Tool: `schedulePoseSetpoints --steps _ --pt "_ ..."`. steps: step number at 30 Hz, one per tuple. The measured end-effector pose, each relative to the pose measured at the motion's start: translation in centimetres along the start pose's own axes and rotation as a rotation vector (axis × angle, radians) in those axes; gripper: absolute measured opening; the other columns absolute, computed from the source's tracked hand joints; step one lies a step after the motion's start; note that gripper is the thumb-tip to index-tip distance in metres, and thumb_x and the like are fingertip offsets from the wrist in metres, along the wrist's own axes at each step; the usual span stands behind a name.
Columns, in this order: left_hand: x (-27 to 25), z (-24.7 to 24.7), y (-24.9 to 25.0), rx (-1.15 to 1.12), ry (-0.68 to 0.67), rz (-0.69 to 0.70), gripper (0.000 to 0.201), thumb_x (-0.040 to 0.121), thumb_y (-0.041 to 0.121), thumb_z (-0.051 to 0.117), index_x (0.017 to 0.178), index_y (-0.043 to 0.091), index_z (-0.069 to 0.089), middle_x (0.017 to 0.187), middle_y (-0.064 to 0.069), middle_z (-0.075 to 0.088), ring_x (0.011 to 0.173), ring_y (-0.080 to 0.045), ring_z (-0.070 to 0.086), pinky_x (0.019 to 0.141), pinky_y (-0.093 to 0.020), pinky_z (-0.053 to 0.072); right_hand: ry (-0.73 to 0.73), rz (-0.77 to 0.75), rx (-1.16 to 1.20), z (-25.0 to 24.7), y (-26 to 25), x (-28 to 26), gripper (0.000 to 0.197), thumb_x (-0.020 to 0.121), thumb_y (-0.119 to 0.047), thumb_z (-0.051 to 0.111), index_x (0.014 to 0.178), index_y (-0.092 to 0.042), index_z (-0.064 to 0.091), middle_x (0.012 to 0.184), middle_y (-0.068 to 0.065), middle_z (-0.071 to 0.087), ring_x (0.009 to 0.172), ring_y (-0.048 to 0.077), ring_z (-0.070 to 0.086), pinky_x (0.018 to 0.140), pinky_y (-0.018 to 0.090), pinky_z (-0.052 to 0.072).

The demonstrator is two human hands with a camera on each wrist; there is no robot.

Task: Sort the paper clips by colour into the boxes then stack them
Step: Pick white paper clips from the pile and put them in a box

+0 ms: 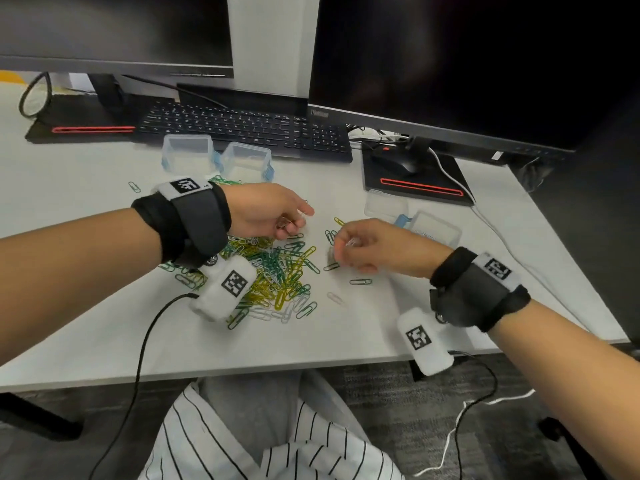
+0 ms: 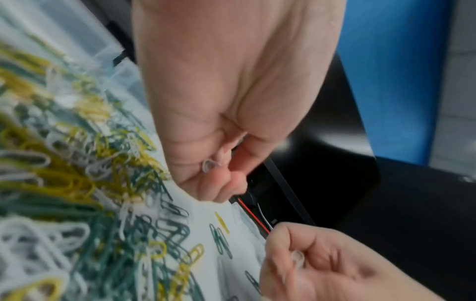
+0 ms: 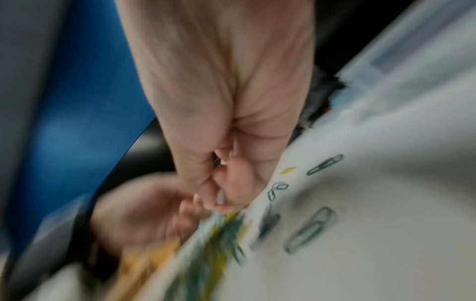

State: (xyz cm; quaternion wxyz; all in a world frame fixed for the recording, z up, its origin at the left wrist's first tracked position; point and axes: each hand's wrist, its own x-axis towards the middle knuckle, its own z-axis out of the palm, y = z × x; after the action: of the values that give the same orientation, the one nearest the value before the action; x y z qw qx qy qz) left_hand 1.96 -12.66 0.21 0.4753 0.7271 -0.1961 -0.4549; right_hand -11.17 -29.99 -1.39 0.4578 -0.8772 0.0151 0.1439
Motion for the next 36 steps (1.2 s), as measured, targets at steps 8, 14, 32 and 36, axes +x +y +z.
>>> schedulePoseSetpoints --steps 8,14,32,36 --pt "1.3 0.0 0.9 0.521 0.204 -0.059 0.026 0.091 0.027 0.055 0.074 0.008 0.049 0.064 -0.005 0.039 0.052 -0.018 0.033 0.048 -0.022 0.028 0.139 0.308 0.742 -1.7 0.1 1.4 0.017 0.096 -0.019 0.056 0.094 -0.004 0.062 0.068 0.002 0.05 0.052 0.008 0.044 0.042 0.015 0.037" --pt "2.3 0.0 0.3 1.033 0.225 0.02 0.032 0.079 0.031 0.075 0.091 0.002 0.073 0.091 -0.01 0.071 0.075 -0.02 0.058 0.065 -0.028 0.046 0.179 0.343 -0.482 0.1 -1.8 3.0 0.043 0.079 -0.04 0.076 0.064 -0.008 0.051 0.061 0.0 0.046 0.059 0.017 0.046 0.047 0.023 0.03" --pt "2.7 0.0 0.4 1.124 0.192 0.213 0.008 0.081 0.015 0.07 0.089 0.013 0.068 0.075 0.011 0.055 0.071 -0.011 0.051 0.056 -0.022 0.038 -0.13 0.308 0.593 -1.0 -1.5 1.4 0.008 0.092 -0.011 0.057 0.092 -0.006 0.063 0.067 0.0 0.047 0.049 0.007 0.035 0.043 0.016 0.024" --pt "3.2 0.3 0.3 1.181 0.147 0.154 0.011 0.082 0.017 0.072 0.09 0.01 0.072 0.089 -0.002 0.069 0.078 -0.014 0.058 0.065 -0.023 0.043 -0.188 0.192 -0.345 0.9 -1.9 0.5 0.024 0.077 -0.039 0.077 0.086 -0.017 0.075 0.076 0.0 0.069 0.065 0.01 0.054 0.061 0.025 0.046"
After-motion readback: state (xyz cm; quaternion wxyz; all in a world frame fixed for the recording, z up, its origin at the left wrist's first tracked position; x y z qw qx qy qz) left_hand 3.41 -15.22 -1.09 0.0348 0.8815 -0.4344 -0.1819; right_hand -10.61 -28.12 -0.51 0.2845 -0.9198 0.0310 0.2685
